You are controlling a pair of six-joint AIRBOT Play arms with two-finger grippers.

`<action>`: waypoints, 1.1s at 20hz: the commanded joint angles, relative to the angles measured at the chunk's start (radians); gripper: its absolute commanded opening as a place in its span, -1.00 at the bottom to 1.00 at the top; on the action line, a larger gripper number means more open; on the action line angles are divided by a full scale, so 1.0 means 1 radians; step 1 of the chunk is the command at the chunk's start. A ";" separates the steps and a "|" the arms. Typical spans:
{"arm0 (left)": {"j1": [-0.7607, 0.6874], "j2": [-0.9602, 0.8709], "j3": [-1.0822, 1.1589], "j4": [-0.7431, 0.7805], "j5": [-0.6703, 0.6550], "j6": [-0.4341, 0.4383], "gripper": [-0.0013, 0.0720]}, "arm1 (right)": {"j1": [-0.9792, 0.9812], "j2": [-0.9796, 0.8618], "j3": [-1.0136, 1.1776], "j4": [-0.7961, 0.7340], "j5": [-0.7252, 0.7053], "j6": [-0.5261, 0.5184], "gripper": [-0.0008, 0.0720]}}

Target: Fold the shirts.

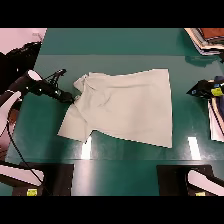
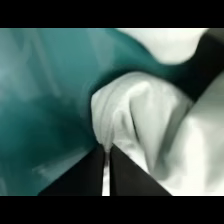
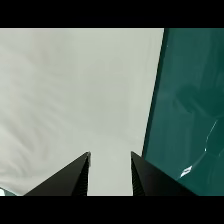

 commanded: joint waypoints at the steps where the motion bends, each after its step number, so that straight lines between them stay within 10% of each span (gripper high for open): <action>1: -0.001 0.058 0.023 0.050 -0.046 -0.030 -0.89 | -0.042 0.016 -0.028 -0.074 0.082 0.002 -0.13; 5: -0.001 0.214 0.023 0.137 -0.051 -0.085 -0.89 | -0.122 0.062 -0.224 -0.095 0.117 0.005 -0.07; 7: -0.001 0.258 0.023 0.138 -0.084 -0.095 -0.89 | -0.156 0.081 -0.347 -0.095 0.142 0.005 0.27; 22: -0.001 0.275 0.022 0.100 -0.084 -0.173 -0.89 | 0.260 0.080 -0.669 -0.088 -0.051 0.222 0.19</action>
